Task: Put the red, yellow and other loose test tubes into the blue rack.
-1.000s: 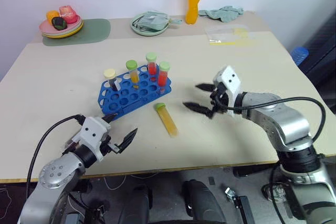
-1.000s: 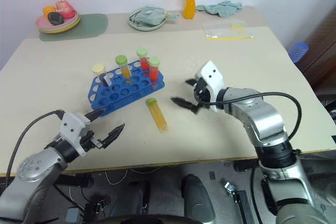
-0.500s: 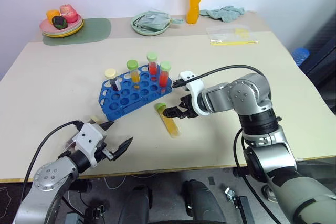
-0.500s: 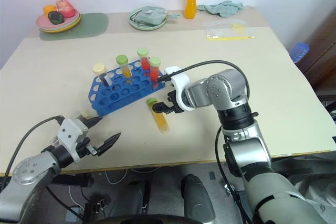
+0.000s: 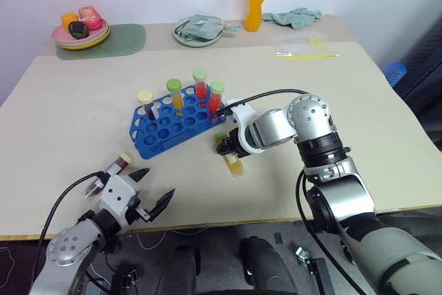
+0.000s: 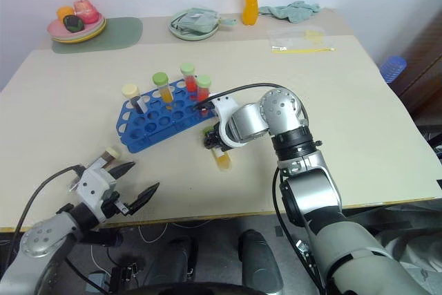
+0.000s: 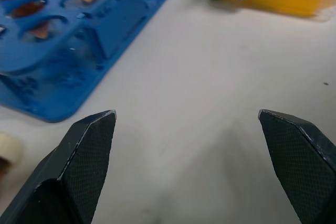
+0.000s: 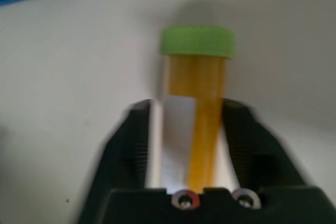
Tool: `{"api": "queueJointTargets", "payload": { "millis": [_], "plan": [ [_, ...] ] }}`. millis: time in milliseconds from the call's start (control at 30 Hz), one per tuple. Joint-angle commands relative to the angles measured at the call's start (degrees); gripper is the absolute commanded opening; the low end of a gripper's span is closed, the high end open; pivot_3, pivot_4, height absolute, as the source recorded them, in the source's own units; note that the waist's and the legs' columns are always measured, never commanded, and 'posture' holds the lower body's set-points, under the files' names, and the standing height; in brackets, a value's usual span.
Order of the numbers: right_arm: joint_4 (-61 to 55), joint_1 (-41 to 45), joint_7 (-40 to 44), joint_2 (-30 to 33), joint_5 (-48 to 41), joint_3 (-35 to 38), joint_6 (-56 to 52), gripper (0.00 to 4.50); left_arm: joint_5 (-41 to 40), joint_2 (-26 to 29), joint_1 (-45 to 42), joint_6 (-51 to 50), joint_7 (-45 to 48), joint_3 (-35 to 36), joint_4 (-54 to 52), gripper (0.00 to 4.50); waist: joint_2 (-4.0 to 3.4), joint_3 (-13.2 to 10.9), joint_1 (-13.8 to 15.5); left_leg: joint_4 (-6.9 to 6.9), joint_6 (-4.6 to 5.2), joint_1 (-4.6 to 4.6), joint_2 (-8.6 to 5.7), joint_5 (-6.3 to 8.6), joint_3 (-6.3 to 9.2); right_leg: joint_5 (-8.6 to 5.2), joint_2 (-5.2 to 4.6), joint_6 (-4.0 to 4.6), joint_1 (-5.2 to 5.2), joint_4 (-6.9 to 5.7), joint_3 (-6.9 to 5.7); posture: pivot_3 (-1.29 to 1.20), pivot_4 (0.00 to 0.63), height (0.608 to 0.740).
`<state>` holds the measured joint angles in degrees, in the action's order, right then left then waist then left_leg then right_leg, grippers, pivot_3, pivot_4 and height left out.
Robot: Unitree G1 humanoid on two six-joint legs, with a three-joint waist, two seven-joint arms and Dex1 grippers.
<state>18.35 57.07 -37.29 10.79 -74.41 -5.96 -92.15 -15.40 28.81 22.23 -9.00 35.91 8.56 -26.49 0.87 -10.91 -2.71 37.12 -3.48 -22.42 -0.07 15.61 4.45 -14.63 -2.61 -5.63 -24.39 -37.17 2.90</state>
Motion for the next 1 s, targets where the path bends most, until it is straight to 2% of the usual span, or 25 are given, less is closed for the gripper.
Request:
{"api": "queueJointTargets", "payload": {
  "millis": [33, 100, 167, 267, 333, 400, 467, 500, 600, 700, 800, 1000],
  "plan": [
    [-0.43, 0.91, -2.74, -0.2, -4.69, 0.47, -0.35, 0.72, 0.13, 0.0, 0.3, 1.15, -0.27, 0.27, -1.7, 4.5, -0.01, 0.0, -0.02, 0.0, 0.0, 0.0, 0.02, 0.0, 0.0, 0.0, 0.02, 0.0, 0.0, 0.0, 0.0, 0.0, 0.15, 0.74],
    [-2.56, 1.13, -2.77, 1.02, -9.07, 1.4, -0.35, 0.72, -0.11, 0.18, 0.13, 0.65, -0.25, 0.55, -2.12, 4.5, -0.02, -0.01, -0.01, 0.0, 0.0, 0.0, 0.02, 0.0, 0.0, 0.0, 0.02, 0.0, 0.0, 0.0, 0.0, 0.0, 0.15, 0.74],
    [-8.04, 0.4, 0.88, 1.69, -11.47, 2.7, -0.35, 0.72, -0.38, 0.34, -0.02, 0.37, -0.2, 0.94, -2.31, 4.5, -0.03, -0.02, 0.02, 0.0, 0.01, -0.01, 0.02, 0.0, 0.0, 0.0, 0.02, 0.0, 0.0, 0.01, 0.0, 0.0, 0.15, 0.74],
    [-25.12, -2.77, 19.7, 4.08, -5.48, 1.94, 7.81, 0.72, -0.97, 0.18, -0.49, -0.35, -0.52, 1.38, -2.7, 4.5, -0.06, -0.03, 0.13, 0.0, 0.05, -0.06, 0.02, 0.03, 0.04, -0.02, 0.03, -0.02, 0.0, 0.08, -0.03, 0.0, 0.15, 0.74],
    [-30.96, -5.63, 30.88, 5.62, 3.76, -1.08, 18.91, 0.72, -1.56, -0.12, -1.16, -1.42, -1.08, 1.49, -3.43, 4.5, -0.01, 0.0, 0.12, -0.01, 0.08, -0.06, 0.02, 0.04, 0.05, -0.03, 0.03, -0.04, 0.0, 0.08, -0.04, 0.0, 0.15, 0.74],
    [-33.17, -8.92, 43.02, 6.72, 16.3, -5.98, 34.45, 0.72, -2.01, -0.33, -2.06, -2.62, -1.8, 1.32, -4.34, 4.5, 0.0, 0.0, 0.08, 0.0, 0.08, -0.01, 0.03, 0.05, 0.04, -0.03, 0.04, -0.04, 0.04, 0.09, -0.05, 0.0, 0.15, 0.74],
    [-31.54, -12.19, 52.56, 5.9, 28.18, -10.91, 50.68, 0.72, -2.56, -0.74, -3.23, -4.0, -2.84, 1.22, -5.37, 4.5, -0.01, 0.0, 0.07, 0.01, 0.07, 0.03, 0.03, 0.04, 0.02, -0.03, 0.04, -0.05, 0.07, 0.1, -0.04, 0.0, 0.15, 0.74],
    [-28.47, -13.69, 54.94, 3.42, 33.71, -12.59, 59.67, 0.72, -2.97, -0.94, -3.96, -4.94, -3.52, 1.16, -6.13, 4.5, 0.0, 0.0, 0.07, 0.03, 0.07, 0.03, 0.03, 0.04, 0.01, -0.03, 0.04, -0.05, 0.07, 0.08, -0.04, 0.0, 0.15, 0.74],
    [-18.56, -15.85, 58.32, -3.43, 46.2, -14.76, 80.15, 0.72, -4.2, -1.21, -5.5, -7.5, -4.91, 1.21, -8.07, 4.5, -0.01, 0.0, -0.33, 0.01, 0.06, 0.05, 0.04, 0.04, -0.02, -0.02, 0.05, -0.05, 0.02, 0.02, -0.02, 0.0, 0.15, 0.74],
    [-9.86, -15.94, 59.81, -9.14, 52.26, -14.22, 90.75, 0.72, -4.74, -0.94, -6.38, -9.91, -5.98, 1.3, -10.02, 4.5, -0.01, 0.0, -0.41, -0.01, 0.05, 0.04, 0.05, 0.04, -0.01, -0.01, 0.05, -0.03, -0.01, -0.02, -0.01, 0.0, 0.15, 0.74],
    [-0.56, -15.31, 60.57, -14.53, 56.07, -13.62, 97.68, 0.72, -5.46, -0.82, -7.07, -12.97, -7.89, 1.43, -13.21, 4.5, -0.01, 0.0, -0.4, -0.01, 0.04, 0.04, 0.04, 0.04, 0.0, -0.01, 0.02, -0.03, -0.01, -0.02, 0.0, 0.0, 0.15, 0.74],
    [7.36, -14.43, 62.23, -18.35, 60.51, -11.55, 102.72, 0.72, -6.21, -0.74, -7.11, -15.8, -9.55, 2.05, -15.73, 4.5, -0.02, -0.01, 0.08, -0.01, 0.02, 0.04, 0.02, 0.03, 0.02, 0.0, 0.0, -0.02, -0.01, -0.02, 0.0, 0.0, 0.15, 0.74]
  ]
}}
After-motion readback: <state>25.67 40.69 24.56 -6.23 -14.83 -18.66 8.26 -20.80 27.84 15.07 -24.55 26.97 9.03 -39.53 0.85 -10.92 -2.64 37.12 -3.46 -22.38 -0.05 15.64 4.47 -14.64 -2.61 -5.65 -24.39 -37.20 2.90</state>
